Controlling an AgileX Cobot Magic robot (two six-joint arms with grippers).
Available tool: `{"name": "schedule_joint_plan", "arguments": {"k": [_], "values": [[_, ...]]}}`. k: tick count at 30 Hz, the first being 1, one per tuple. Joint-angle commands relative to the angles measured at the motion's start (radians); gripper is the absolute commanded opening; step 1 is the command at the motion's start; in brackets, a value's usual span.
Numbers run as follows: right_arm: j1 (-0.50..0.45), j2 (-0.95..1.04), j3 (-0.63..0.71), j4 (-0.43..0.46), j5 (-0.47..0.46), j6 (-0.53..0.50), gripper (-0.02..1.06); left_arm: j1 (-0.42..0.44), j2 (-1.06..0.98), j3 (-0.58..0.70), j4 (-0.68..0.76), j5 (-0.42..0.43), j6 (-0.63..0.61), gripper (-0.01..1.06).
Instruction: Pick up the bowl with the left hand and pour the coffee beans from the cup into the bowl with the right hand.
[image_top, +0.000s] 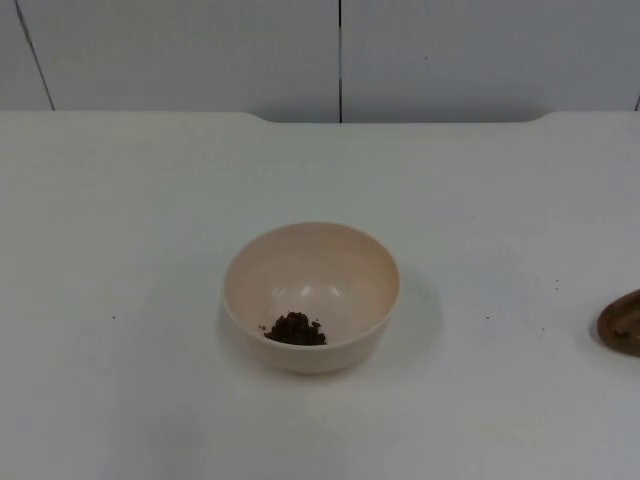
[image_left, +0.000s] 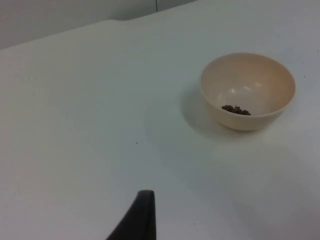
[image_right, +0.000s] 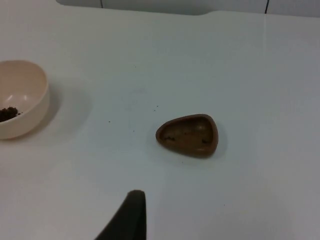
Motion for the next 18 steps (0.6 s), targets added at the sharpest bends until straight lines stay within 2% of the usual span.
{"name": "schedule_joint_plan", "arguments": {"k": [1,7,9,12,13,16,18], "values": [[0.001,-0.002,0.002,0.000,-0.012,-0.008,1.05,-0.002,-0.005,0.005,-0.002,0.002,0.001,1.05],[-0.064,-0.002,0.002,0.002,-0.014,-0.008,1.05,0.059,-0.005,0.005,0.001,0.002,0.001,1.05],[-0.100,-0.002,0.002,0.002,-0.014,-0.008,1.05,0.174,-0.005,0.005,0.001,0.002,0.001,1.05],[-0.146,-0.002,0.002,0.002,-0.014,-0.008,1.05,0.298,-0.005,0.005,0.001,0.002,0.001,1.05],[-0.146,-0.002,0.002,0.002,-0.014,-0.008,1.05,0.298,-0.005,0.005,0.001,0.002,0.001,1.05],[-0.167,-0.002,0.002,0.002,-0.014,-0.008,1.05,0.426,-0.005,0.005,0.001,0.002,0.001,1.05],[-0.167,-0.002,0.002,0.002,-0.014,-0.008,1.05,0.439,-0.005,0.005,0.001,0.002,0.001,1.05]]}}
